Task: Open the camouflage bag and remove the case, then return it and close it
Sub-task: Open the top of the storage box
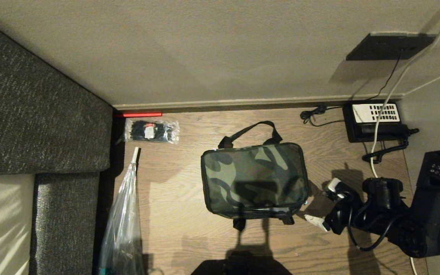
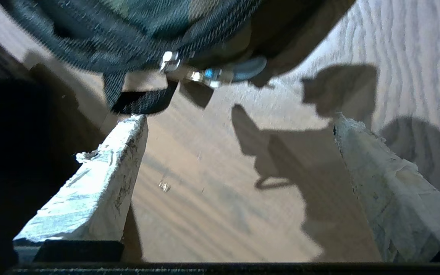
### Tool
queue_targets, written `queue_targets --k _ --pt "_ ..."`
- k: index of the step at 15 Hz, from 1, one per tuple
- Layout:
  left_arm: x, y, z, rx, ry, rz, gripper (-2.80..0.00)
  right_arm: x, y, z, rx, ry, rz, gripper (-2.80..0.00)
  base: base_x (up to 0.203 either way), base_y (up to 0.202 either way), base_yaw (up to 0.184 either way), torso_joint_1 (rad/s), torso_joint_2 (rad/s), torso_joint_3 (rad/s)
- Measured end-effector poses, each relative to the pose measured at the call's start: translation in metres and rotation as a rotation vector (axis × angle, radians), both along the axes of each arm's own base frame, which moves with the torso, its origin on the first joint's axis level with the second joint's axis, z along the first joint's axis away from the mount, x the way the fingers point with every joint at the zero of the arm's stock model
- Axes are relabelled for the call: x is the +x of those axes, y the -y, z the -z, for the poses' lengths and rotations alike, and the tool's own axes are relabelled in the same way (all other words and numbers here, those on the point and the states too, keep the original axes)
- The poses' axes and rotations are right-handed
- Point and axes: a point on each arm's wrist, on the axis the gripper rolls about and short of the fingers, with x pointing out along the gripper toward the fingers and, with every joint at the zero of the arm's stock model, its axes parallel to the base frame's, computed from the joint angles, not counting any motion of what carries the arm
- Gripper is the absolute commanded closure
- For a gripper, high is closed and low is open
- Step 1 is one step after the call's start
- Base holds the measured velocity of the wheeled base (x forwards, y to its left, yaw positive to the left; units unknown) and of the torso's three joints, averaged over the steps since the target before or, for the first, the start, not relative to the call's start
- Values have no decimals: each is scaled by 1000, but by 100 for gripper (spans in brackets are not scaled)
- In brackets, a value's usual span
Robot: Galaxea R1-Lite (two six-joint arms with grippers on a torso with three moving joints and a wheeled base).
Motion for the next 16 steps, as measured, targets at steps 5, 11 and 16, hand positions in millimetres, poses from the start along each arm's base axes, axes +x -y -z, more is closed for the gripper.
queue_targets --k 5,11,16 --pt "0 0 0 0 0 0 0 13 -3 8 50 30 -14 -280 0 0 0 0 0 0" --pt "0 0 0 0 0 0 0 21 -13 14 147 -1 18 -280 0 0 0 0 0 0" --pt "0 0 0 0 0 -1 0 24 -14 20 138 22 4 -280 0 0 0 0 0 0"
